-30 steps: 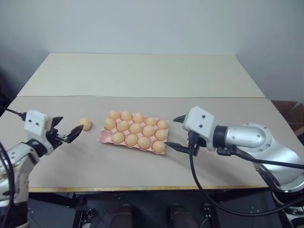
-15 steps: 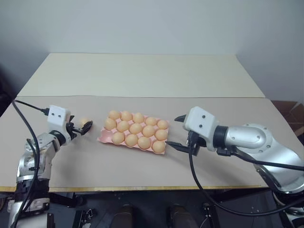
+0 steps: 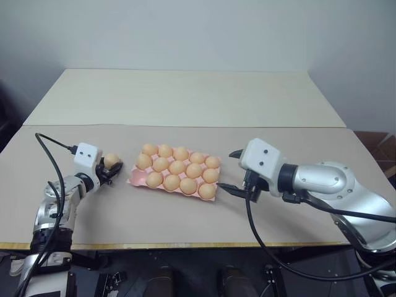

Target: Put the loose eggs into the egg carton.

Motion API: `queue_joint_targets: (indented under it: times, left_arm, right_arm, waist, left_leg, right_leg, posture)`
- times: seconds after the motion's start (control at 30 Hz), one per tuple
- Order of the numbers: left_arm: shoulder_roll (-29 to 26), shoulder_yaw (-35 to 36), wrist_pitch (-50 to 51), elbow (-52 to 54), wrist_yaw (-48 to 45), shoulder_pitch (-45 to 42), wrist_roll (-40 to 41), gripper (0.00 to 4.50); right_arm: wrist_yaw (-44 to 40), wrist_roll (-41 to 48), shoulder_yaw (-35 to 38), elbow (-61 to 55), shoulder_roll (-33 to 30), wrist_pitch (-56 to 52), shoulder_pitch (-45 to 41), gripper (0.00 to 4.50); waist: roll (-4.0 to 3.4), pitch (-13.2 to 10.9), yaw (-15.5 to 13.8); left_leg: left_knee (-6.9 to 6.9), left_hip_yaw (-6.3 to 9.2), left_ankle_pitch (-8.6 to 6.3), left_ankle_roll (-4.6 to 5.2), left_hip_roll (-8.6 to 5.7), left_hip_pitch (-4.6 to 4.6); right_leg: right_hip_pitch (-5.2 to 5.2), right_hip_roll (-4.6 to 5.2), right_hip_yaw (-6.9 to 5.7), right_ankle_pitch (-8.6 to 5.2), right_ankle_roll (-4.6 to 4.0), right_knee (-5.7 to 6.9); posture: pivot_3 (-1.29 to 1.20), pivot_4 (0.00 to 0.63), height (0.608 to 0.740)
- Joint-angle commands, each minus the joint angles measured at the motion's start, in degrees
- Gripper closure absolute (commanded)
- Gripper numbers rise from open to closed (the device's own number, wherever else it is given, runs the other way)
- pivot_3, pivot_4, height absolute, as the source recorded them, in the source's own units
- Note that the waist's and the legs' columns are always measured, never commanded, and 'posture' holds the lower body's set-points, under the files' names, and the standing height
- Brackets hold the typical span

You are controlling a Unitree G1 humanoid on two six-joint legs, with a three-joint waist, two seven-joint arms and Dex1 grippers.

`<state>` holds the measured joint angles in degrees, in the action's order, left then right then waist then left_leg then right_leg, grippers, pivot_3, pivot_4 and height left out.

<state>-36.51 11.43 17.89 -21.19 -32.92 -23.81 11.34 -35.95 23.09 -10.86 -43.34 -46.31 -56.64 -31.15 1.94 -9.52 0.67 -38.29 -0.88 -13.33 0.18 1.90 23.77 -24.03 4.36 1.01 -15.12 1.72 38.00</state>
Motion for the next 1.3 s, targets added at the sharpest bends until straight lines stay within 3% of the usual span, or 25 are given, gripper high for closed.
queue_joint_targets:
  times: [0.03,0.2,0.47,0.9,1.17,1.3]
  left_arm:
    - [-0.72,0.62,-2.98,0.68,-0.01,-0.26,-0.57,2.69]
    - [-1.67,3.93,-6.54,6.76,-3.6,3.76,2.85,2.69]
    - [-7.06,6.58,-11.22,19.42,-24.21,12.79,13.78,2.69]
    - [-6.28,-0.7,-11.61,16.23,-30.6,6.4,12.79,2.69]
    - [-5.75,-0.32,-15.07,15.29,-31.29,6.02,12.57,0.16]
    - [-5.82,0.43,-15.65,16.36,-31.6,6.11,13.71,0.03]
  right_arm:
    - [0.65,-0.48,1.4,-1.62,-0.19,0.02,-0.5,0.0]
    - [0.77,-0.54,1.27,-1.86,-0.16,-0.04,-0.4,0.0]
    - [0.95,-1.15,0.82,-1.97,-0.32,0.59,-0.43,0.0]
    - [1.83,-2.05,1.45,-2.77,-0.06,0.39,0.63,0.0]
    - [2.39,-1.64,2.22,-3.84,-0.06,-0.86,1.51,0.0]
    - [2.39,-1.69,2.13,-3.71,0.13,-0.8,1.49,0.0]
  waist:
    - [0.0,0.0,0.0]
    - [0.0,0.0,0.18]
    - [-0.01,0.0,0.01]
    - [-0.01,0.0,0.14]
    - [-0.01,0.0,0.1]
    - [-0.01,0.0,0.09]
  left_leg:
    - [0.0,0.0,0.0,0.0,0.0,0.0]
    - [0.01,-0.01,0.0,0.0,0.02,0.01]
    - [0.01,-0.01,0.0,-0.01,0.05,-0.01]
    - [-0.01,-0.14,0.0,0.0,0.02,0.01]
    - [-0.01,-0.13,0.0,0.0,0.04,0.01]
    - [-0.01,-0.12,0.0,0.0,0.04,0.02]
  right_leg:
    - [0.0,0.0,0.0,0.0,0.0,0.0]
    - [-0.02,0.0,0.01,0.0,0.0,-0.02]
    - [-0.02,0.02,0.02,0.0,-0.01,-0.01]
    - [0.0,-0.02,-0.01,0.0,0.0,-0.03]
    - [0.0,-0.04,0.0,0.0,0.0,-0.02]
    - [0.0,-0.03,0.0,0.0,0.0,-0.03]
  posture:
    - [0.0,0.15,0.74]
    - [0.0,0.15,0.74]
    - [0.0,0.15,0.74]
    - [0.0,0.15,0.74]
    - [0.0,0.15,0.74]
    - [0.0,0.15,0.74]
